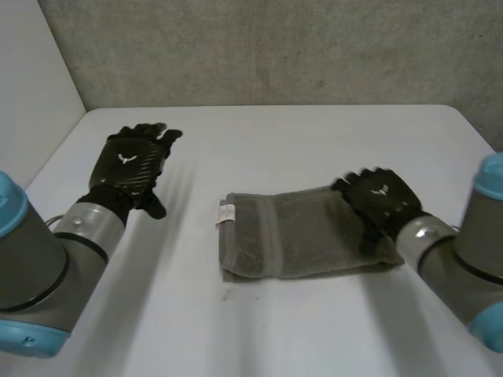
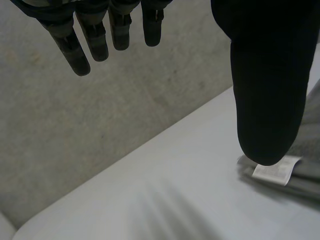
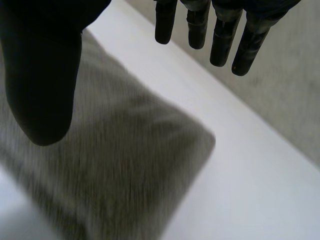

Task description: Fold the towel.

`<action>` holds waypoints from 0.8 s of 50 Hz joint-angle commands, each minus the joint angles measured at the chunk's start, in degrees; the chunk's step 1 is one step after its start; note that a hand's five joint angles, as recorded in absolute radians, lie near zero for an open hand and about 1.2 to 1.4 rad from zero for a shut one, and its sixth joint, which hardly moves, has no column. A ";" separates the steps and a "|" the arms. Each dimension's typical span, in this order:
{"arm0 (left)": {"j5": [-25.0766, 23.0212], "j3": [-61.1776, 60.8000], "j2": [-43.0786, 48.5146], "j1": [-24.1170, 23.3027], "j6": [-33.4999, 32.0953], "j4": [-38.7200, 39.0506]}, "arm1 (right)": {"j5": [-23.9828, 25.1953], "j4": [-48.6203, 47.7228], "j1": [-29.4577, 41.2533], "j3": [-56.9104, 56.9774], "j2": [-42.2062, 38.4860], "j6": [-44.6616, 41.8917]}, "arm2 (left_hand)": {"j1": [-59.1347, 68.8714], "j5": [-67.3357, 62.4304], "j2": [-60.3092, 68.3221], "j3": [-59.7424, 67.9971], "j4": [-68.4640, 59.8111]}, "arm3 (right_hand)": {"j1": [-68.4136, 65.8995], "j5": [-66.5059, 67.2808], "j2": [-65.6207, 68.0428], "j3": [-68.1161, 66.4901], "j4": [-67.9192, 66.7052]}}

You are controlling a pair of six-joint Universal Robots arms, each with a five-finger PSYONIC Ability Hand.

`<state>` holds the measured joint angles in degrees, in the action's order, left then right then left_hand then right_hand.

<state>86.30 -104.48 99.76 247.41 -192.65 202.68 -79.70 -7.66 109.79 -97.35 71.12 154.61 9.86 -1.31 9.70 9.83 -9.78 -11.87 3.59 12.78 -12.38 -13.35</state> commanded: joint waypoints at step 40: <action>4.76 3.40 1.49 -8.17 -0.09 -0.62 | 7.18 -6.49 22.21 8.41 -13.09 -22.22 | 3.55 -2.10 3.71 3.58 -3.63 | -68.13 66.41 67.22 -67.62 -66.65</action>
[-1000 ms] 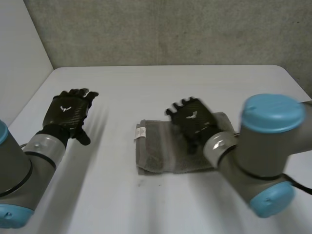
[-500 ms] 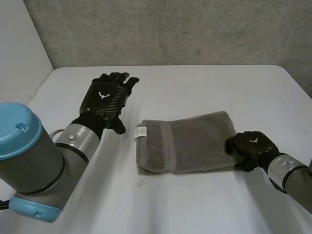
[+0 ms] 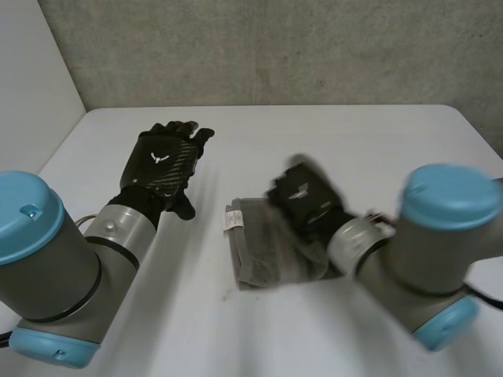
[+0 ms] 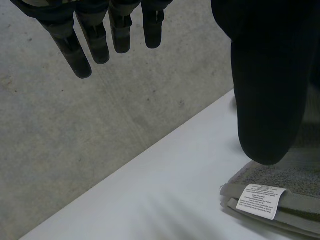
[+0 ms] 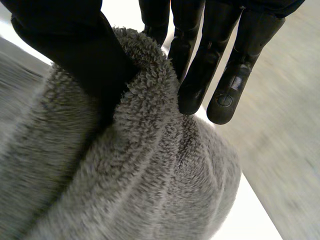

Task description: Fold the towel.

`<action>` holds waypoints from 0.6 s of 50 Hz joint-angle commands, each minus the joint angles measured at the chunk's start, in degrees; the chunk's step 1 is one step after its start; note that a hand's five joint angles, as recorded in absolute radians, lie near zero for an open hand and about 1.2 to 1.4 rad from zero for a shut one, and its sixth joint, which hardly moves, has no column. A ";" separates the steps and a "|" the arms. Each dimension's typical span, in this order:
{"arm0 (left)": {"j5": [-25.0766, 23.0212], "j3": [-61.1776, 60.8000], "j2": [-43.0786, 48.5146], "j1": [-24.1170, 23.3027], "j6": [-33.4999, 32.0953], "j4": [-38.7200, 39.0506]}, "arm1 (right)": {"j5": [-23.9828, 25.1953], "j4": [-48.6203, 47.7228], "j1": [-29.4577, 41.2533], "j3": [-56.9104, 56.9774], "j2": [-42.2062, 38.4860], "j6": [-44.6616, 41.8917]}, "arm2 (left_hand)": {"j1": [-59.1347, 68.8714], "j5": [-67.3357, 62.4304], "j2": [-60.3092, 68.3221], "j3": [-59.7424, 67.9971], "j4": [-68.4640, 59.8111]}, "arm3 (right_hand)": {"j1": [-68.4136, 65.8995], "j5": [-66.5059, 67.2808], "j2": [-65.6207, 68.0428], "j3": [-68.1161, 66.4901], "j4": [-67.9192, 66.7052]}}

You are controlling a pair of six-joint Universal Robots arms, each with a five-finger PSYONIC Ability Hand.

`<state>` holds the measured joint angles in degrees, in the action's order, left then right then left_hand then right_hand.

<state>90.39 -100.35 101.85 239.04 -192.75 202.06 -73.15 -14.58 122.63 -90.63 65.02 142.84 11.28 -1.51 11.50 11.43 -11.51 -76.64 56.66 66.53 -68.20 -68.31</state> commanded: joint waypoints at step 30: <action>2.43 18.70 11.18 -8.15 13.36 -11.08 | 4.94 2.71 -15.56 -9.92 11.01 38.64 | 1.63 -1.40 1.40 1.48 -1.39 | 66.64 -56.66 -56.53 58.20 58.31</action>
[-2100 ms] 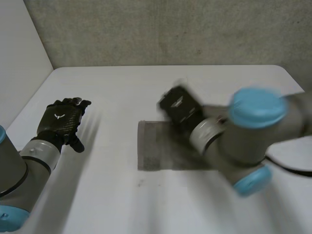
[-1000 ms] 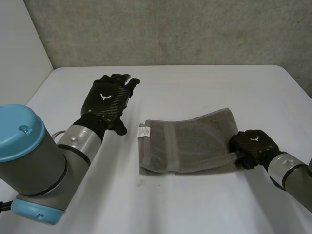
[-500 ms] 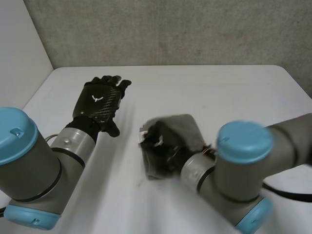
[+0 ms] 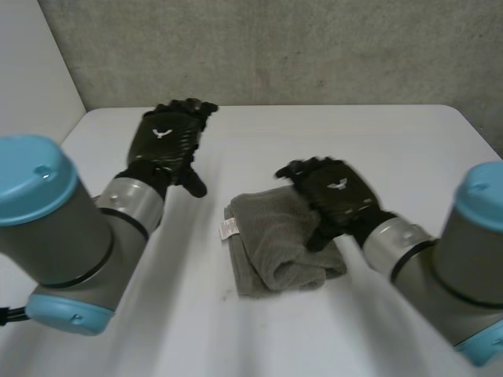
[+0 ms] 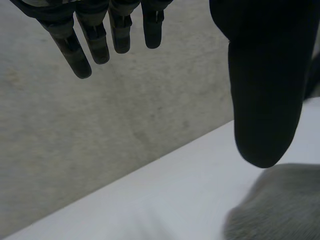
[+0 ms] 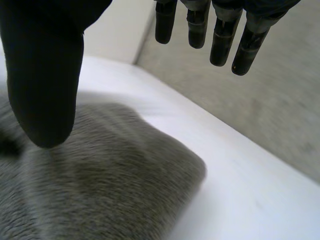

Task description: Fold the towel.

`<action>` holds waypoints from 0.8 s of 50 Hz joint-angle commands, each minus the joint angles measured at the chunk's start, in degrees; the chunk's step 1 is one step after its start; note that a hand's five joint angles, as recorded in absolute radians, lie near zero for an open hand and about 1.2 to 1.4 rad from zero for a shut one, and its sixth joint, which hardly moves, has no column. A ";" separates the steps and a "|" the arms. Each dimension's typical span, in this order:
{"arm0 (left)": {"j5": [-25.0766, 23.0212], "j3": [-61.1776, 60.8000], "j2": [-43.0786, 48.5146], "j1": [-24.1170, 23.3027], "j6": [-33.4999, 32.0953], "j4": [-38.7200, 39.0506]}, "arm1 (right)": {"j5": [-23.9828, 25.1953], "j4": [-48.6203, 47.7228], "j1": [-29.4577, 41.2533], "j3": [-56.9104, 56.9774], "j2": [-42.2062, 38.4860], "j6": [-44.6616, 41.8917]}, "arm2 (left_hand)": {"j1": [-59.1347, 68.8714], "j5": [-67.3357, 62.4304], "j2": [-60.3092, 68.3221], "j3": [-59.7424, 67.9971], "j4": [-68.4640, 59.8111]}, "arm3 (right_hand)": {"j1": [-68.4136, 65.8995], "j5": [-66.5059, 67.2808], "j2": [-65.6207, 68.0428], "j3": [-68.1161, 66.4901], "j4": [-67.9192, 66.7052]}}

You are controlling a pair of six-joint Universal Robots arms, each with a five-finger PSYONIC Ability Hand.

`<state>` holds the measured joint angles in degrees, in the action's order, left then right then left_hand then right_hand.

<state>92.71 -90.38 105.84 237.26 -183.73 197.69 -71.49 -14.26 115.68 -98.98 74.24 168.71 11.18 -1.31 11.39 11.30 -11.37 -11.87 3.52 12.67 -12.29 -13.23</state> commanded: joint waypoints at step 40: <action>9.95 4.16 19.24 -8.48 12.52 -15.23 | 0.56 17.25 -0.81 18.47 -20.45 5.67 | 0.72 -0.58 0.50 0.59 -0.53 | 1.87 -3.52 -2.67 2.29 3.23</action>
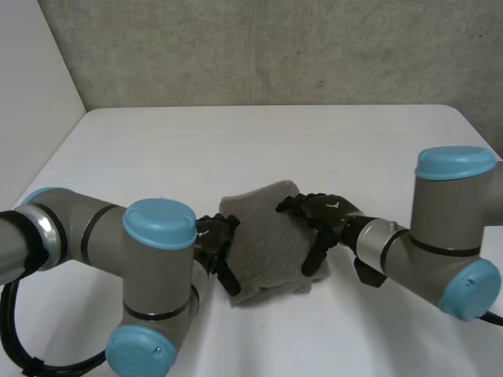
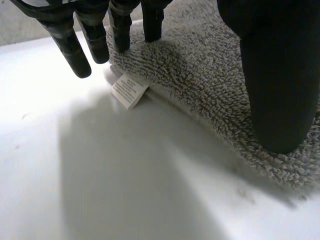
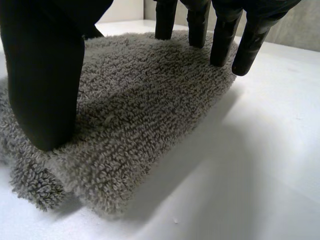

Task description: Fold the towel.

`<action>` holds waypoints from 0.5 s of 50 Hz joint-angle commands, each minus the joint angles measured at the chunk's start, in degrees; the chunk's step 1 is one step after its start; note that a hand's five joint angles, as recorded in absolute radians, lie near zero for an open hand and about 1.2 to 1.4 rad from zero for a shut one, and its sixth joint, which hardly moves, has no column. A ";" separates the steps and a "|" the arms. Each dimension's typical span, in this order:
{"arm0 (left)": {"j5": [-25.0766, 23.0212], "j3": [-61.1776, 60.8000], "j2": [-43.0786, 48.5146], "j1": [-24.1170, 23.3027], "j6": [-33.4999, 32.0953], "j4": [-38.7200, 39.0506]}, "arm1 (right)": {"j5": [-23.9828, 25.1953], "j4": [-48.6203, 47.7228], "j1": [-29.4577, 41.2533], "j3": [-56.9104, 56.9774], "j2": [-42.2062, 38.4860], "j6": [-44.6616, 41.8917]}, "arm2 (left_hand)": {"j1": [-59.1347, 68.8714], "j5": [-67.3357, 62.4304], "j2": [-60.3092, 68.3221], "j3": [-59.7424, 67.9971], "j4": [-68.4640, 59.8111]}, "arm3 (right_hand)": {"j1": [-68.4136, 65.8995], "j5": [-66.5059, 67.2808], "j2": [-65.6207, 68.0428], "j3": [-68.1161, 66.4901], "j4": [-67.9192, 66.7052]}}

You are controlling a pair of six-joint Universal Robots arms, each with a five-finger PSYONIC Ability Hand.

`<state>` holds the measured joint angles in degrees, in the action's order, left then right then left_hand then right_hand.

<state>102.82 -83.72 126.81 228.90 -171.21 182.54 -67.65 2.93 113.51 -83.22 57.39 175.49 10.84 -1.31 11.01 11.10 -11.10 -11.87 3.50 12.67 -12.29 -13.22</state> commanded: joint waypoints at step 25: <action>-0.34 13.67 -29.60 9.37 -7.29 -13.53 | -24.80 3.04 -0.57 11.76 24.96 -4.63 | -0.45 0.93 -0.63 -0.71 0.71 | 1.87 -3.50 -2.67 2.29 3.22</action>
<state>102.53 -75.45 104.04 233.30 -175.39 176.97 -84.01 5.41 113.93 -73.95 75.49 171.44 10.38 -1.24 10.34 10.33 -10.36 -11.65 3.18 12.67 -12.29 -13.22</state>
